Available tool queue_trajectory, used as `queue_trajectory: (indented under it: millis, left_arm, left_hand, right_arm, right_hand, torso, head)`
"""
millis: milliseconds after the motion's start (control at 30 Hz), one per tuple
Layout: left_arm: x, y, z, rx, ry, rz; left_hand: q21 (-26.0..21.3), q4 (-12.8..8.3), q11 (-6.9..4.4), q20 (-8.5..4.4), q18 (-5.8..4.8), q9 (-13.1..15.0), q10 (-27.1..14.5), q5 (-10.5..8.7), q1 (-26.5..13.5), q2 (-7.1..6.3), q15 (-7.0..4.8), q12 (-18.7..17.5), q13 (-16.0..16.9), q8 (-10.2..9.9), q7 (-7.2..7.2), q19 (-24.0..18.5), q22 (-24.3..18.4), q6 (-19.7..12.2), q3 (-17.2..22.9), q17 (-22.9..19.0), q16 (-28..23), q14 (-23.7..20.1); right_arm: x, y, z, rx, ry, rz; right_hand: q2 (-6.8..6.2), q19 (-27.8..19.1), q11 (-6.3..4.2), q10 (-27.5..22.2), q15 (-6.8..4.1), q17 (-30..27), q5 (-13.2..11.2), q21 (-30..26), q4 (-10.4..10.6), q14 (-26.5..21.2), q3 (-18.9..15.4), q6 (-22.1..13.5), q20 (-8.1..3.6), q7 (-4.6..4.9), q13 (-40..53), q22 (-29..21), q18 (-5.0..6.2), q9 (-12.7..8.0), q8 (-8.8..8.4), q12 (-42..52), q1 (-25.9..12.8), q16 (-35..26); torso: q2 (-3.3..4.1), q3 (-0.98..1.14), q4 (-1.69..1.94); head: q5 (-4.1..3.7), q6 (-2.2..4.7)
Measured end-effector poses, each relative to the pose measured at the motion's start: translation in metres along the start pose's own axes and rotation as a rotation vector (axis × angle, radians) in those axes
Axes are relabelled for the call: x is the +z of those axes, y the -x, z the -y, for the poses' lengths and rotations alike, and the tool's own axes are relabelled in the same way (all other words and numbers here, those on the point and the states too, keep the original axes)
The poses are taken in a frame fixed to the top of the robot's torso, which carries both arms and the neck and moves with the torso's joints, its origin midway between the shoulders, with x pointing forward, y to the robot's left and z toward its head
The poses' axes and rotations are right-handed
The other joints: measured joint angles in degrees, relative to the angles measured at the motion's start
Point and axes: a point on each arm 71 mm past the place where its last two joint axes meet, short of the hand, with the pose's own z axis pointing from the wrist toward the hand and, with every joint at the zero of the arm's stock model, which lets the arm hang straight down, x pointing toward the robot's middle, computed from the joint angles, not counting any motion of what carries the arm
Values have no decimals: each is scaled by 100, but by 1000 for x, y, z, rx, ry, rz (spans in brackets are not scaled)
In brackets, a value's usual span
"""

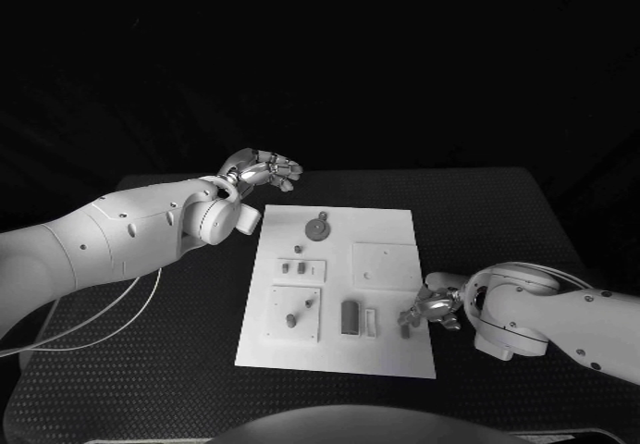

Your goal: Assemble the parts on the task board

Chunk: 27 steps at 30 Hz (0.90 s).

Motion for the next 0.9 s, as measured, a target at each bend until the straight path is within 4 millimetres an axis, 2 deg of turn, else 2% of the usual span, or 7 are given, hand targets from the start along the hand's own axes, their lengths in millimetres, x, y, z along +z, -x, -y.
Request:
queue_trajectory:
  millis: [400,533,567,633,767,833,900]
  left_arm:
    - [0,-1,0,-2,0,-5]
    - [-1,0,0,-2,1,-4]
    - [-1,0,0,-2,1,-4]
    - [-1,0,0,-2,1,-4]
    - [-1,0,0,-2,1,-5]
    - [-1,0,0,-2,1,-6]
    - [-1,0,0,-2,1,-7]
  left_hand:
    - [0,0,0,0,-1,-1,0,0,0,0,0,0,0,0,0,0,-1,0,0,5,0,0]
    - [0,0,0,0,0,-1,0,0,-16,-16,0,0,0,0,0,0,-1,0,0,5,0,0]
    - [0,0,0,0,0,-1,0,0,-23,-23,0,0,0,0,0,0,-1,0,0,5,0,0]
    - [0,0,0,0,0,-1,0,0,-23,-23,0,0,0,0,0,0,-1,0,0,6,0,0]
    - [0,0,0,0,0,-1,0,0,-23,-23,0,0,0,0,0,0,4,0,0,10,0,0]
    - [0,0,0,0,0,-2,0,0,-23,-23,0,0,0,0,0,0,4,0,0,10,0,0]
    - [0,0,0,0,0,-2,0,0,-23,-23,0,0,0,0,0,0,4,0,0,10,0,0]
  right_arm:
    - [4,-5,-13,-68,20,34]
    - [6,-6,-15,-98,24,49]
    - [6,-7,-16,-109,25,54]
    - [7,-9,-18,-143,30,69]
    - [9,-12,-23,-212,43,103]
    - [10,-13,-26,-244,48,120]
    - [12,-15,-28,-282,52,140]
  right_hand:
    - [18,9,-13,32,-48,56,0,25,12,72,-15,49,8,-42,6,-6,18,4,29,1,-29,45]
    - [88,10,-23,62,-47,78,0,52,-49,89,-25,67,9,-61,6,-6,22,265,29,1,48,66]
    - [93,10,-22,64,-56,78,0,57,-94,100,-3,75,9,-69,6,-11,23,627,31,1,115,67]
    - [86,25,-17,70,-58,78,0,57,-166,104,19,78,-1,-71,7,-13,24,1011,31,1,211,66]
    - [71,28,-28,62,-57,78,0,57,-291,119,67,106,-15,-58,14,-22,24,1183,79,0,378,66]
    - [40,19,-40,65,-57,78,0,58,-343,119,74,117,-24,-61,15,-27,23,1246,315,-1,434,66]
    - [70,19,-40,65,-57,81,0,58,-344,119,74,126,-24,-55,14,-28,23,1217,830,-2,465,66]
  torso:
    - [0,-5,1]
    - [-3,-6,1]
    - [-3,-6,1]
    - [-3,-7,1]
    - [-5,-8,1]
    - [-6,-8,1]
    - [-6,-7,1]
  head:
    - [34,-55]
    - [40,-66]
    - [41,-71]
    - [43,-81]
    - [46,-89]
    - [46,-98]
    - [46,-103]
